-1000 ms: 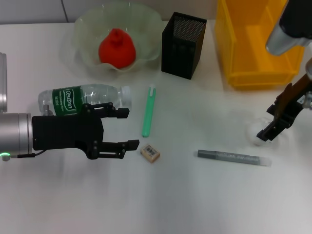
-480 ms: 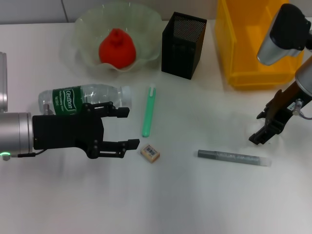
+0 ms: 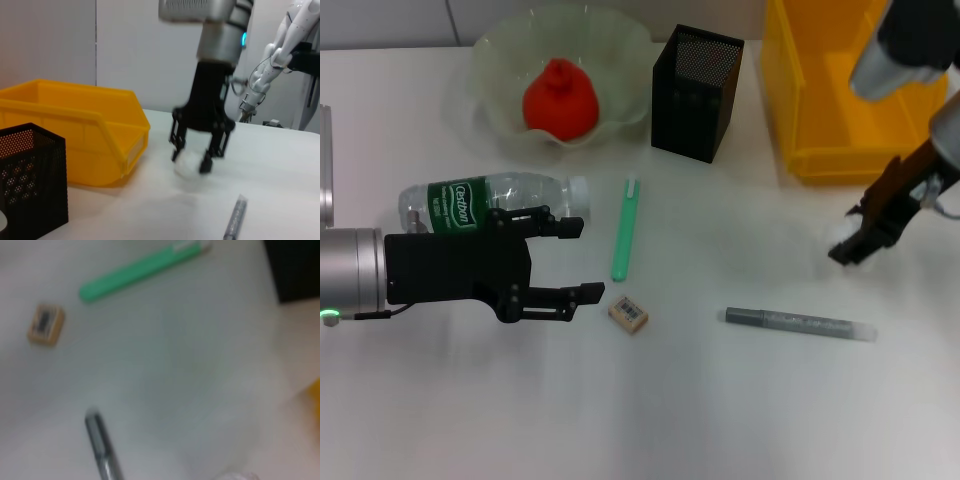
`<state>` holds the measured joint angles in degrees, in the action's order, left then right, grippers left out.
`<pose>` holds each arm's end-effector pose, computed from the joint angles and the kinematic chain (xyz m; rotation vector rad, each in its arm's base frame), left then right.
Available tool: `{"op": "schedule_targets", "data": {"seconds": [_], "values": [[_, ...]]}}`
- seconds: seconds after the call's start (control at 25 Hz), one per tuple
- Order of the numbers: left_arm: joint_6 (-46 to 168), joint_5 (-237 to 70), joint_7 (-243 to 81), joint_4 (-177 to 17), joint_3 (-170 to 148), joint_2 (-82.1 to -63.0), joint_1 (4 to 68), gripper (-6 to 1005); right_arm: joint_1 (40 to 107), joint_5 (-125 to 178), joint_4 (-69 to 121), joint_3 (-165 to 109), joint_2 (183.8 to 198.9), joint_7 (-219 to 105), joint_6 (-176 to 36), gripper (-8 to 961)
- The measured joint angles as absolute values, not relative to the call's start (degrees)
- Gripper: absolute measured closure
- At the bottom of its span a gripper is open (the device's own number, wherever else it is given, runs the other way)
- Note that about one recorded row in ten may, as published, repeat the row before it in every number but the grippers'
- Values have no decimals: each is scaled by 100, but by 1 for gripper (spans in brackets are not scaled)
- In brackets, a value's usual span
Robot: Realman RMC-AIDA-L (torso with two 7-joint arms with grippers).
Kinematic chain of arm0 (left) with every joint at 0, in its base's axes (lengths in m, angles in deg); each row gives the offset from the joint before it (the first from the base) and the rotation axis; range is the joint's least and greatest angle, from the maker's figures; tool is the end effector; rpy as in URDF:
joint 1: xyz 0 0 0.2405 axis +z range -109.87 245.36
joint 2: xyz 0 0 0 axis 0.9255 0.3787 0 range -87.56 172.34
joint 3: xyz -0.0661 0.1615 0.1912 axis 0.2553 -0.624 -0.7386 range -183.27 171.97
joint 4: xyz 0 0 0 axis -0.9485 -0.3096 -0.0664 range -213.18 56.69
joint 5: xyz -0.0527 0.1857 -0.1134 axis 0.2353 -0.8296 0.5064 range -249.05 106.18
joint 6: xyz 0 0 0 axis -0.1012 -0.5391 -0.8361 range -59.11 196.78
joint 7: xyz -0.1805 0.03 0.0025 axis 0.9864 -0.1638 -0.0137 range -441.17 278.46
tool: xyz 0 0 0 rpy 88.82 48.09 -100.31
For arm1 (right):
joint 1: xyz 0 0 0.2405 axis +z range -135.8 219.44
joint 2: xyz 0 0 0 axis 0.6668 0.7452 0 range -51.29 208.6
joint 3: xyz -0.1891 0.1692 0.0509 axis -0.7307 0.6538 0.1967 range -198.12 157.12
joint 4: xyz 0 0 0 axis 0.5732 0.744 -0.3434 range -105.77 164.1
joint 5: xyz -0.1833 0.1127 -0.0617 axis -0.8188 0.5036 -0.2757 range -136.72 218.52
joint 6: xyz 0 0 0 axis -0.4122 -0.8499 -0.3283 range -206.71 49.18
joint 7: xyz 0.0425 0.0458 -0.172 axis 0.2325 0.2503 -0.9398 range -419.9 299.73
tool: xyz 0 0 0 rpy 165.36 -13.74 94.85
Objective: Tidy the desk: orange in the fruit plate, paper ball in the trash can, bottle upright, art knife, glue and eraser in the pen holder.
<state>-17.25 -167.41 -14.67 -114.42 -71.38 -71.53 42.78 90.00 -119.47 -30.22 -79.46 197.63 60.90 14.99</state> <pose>-0.2606 0.3285 -0.0510 -2.8720 -0.2856 -0.6378 0.2150 0.4095 -0.0121 -2.7474 0.6799 -0.6702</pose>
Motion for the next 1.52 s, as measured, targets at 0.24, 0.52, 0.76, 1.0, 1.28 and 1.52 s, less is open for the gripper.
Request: {"op": "schedule_targets", "data": {"seconds": [0.24,0.52,0.76,1.0,1.28,1.52], "values": [[-1724,-16741,-1485,-11442,-7139,-7152,4278,215,9045,-11754,-4024,-7647,19712,6727,1767,396],[-1728,-16728,-1510,-11445,-7139,-7176,4273,219,9039,-11750,-4621,-7185,19670,7511,939,399],[-1745,-16716,-1478,-11445,-7139,-7178,4271,222,8790,-11648,-4221,-7122,19711,7851,-560,400],[-1748,-16707,-1456,-11445,-7133,-7168,4285,226,8632,-11242,-3507,-7195,19746,7721,-1748,338],[-1748,-16695,-1456,-11446,-7130,-7152,4275,230,8565,-10935,-3207,-7193,19759,7533,-2248,213],[-1756,-16695,-1456,-11446,-7130,-7151,4269,233,8230,-9793,-3182,-7186,19766,7059,-2777,146]]}}
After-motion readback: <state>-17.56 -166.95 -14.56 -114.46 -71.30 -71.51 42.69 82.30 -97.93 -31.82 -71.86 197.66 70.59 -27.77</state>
